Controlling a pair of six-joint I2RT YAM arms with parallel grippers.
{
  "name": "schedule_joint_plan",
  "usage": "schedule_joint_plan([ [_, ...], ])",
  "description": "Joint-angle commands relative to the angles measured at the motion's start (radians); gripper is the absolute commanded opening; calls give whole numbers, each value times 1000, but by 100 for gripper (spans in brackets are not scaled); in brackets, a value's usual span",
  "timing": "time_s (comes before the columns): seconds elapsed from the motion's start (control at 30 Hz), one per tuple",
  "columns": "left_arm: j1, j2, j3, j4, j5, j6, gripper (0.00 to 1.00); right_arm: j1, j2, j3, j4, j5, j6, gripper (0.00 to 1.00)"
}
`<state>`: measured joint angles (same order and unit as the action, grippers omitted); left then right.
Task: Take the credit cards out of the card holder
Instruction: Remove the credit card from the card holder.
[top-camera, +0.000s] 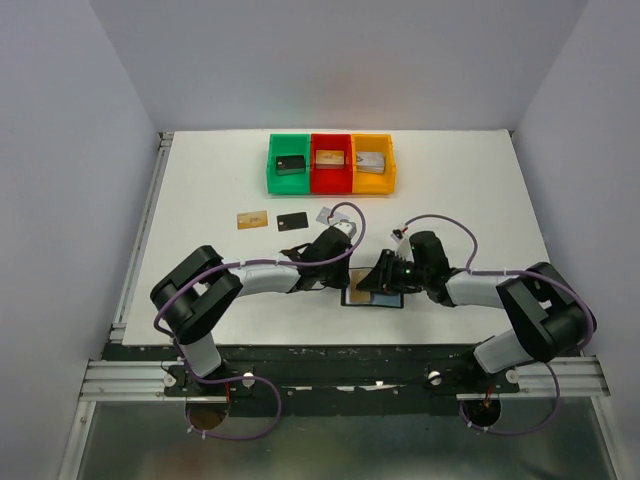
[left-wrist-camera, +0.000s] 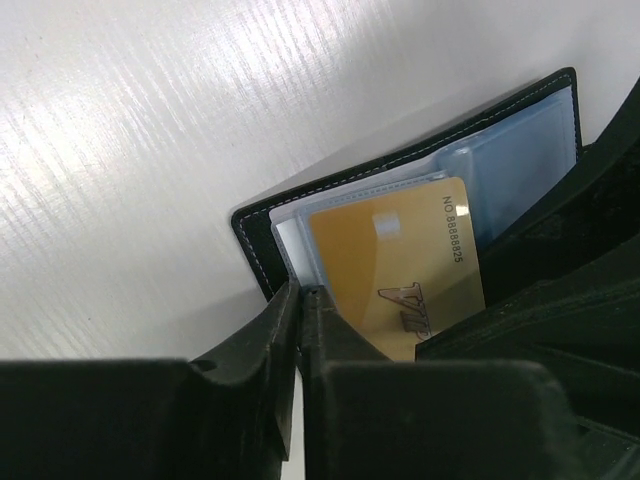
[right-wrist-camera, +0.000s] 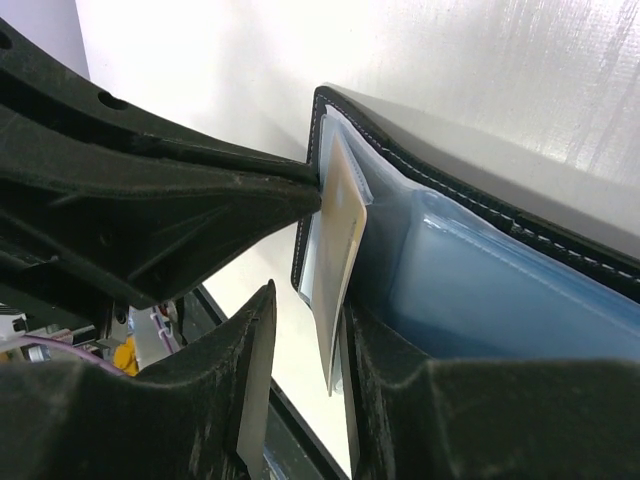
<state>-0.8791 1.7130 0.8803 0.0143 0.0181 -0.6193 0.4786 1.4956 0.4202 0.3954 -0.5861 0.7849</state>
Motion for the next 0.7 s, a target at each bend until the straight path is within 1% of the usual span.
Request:
schedule_joint_plan([
  [0.0, -9, 7, -17, -50, -9, -3, 10, 8, -40, 29, -59, 25, -38, 38],
  [0.07, -8, 13, -14, -54, -9, -3, 1, 8, -51, 32, -73, 28, -41, 38],
  [0.1, -8, 16, -12, -57, -9, -3, 0, 8, -55, 34, -82, 31, -44, 38],
  [0.37, -8, 40, 8, -93, -9, -8, 0, 6, -98, 46, -153, 57, -69, 37],
  [0.67, -6, 50, 9, -96, -10, -11, 0, 8, -129, 38, -150, 60, -59, 36],
])
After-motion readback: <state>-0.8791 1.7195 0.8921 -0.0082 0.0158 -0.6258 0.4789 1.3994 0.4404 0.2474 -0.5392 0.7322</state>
